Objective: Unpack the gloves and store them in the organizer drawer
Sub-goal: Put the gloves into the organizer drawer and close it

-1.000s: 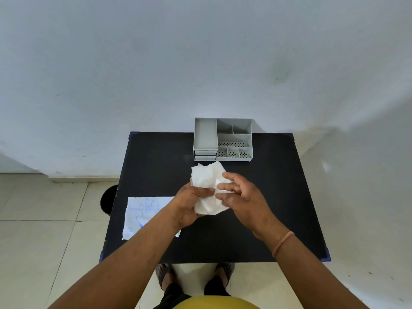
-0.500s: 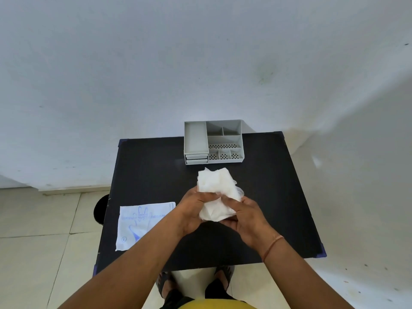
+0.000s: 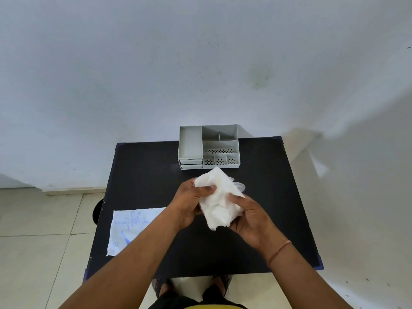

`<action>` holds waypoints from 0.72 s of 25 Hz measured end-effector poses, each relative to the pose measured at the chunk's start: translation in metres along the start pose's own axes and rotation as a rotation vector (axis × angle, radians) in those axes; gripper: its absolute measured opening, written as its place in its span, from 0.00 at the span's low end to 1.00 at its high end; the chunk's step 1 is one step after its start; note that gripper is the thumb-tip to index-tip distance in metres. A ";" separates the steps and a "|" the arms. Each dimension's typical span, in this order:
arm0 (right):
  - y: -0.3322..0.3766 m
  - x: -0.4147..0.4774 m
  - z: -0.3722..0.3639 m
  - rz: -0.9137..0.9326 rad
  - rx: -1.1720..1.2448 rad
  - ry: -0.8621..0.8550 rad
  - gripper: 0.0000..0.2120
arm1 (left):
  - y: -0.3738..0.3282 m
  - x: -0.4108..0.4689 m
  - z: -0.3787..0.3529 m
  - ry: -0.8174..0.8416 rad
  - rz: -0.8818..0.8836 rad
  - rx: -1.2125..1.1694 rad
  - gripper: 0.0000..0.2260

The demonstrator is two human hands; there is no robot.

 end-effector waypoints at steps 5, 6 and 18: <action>-0.001 0.006 -0.005 0.054 -0.030 0.014 0.17 | 0.006 0.003 0.009 -0.084 -0.018 0.029 0.17; 0.000 0.007 -0.005 0.085 -0.087 -0.039 0.17 | 0.002 0.004 0.013 -0.067 -0.015 0.091 0.17; 0.025 0.017 -0.033 -0.121 0.030 0.090 0.28 | -0.017 0.050 0.083 0.197 0.212 0.221 0.22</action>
Point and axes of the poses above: each hand's wrist, its own x-axis towards the middle knuckle, its own z-axis out of the back of the hand, y = z × x, the point moved 2 cm from there along x, towards the middle knuckle, and after that the axes turned 14 degrees about -z, right-handed, at the moved point
